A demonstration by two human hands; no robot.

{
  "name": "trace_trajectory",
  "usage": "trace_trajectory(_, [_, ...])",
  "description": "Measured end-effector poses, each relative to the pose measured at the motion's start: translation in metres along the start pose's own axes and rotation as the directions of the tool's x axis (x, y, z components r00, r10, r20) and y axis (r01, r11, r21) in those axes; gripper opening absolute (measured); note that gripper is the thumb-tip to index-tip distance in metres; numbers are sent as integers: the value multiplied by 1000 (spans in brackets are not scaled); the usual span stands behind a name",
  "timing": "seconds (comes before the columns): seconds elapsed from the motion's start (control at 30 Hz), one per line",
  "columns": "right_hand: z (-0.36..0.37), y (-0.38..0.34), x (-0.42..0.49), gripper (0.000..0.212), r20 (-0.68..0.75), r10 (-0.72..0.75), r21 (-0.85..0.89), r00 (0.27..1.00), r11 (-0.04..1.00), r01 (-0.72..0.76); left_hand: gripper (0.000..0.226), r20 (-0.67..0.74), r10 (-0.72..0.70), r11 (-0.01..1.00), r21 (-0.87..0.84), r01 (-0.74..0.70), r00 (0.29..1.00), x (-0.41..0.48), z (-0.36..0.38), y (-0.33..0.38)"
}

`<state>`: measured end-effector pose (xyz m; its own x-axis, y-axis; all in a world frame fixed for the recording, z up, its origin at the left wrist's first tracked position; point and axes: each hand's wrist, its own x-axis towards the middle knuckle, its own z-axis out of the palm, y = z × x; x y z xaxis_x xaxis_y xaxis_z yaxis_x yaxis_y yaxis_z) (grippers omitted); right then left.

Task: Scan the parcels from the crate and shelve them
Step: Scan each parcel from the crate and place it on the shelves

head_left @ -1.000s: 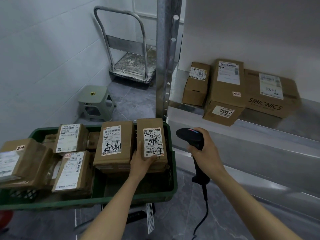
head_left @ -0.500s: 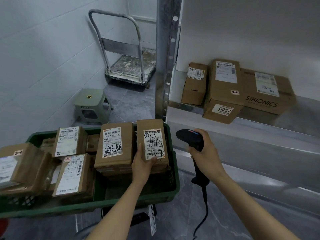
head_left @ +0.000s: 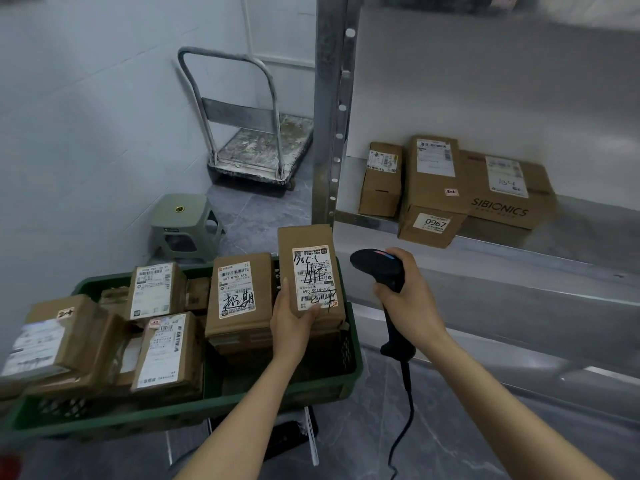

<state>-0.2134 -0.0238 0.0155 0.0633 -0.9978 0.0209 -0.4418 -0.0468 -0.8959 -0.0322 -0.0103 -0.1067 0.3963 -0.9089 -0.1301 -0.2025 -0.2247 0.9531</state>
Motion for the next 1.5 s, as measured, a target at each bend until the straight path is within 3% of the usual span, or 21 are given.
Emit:
trace_trajectory(0.37, [-52,-48,-31,52,-26,-97,8,995,995,97,80,-54,107,994,12,-106,993,-39,-6,64])
trace_trajectory(1.03, [-196,-80,-159,55,-27,-305,70,952,949,306,81,-171,329,943,8,-333,929,-203,30,180])
trace_trajectory(1.5, [-223,-85,-200,59,-114,-316,71,942,943,325,87,-194,491,871,67,-487,850,-214,50,236])
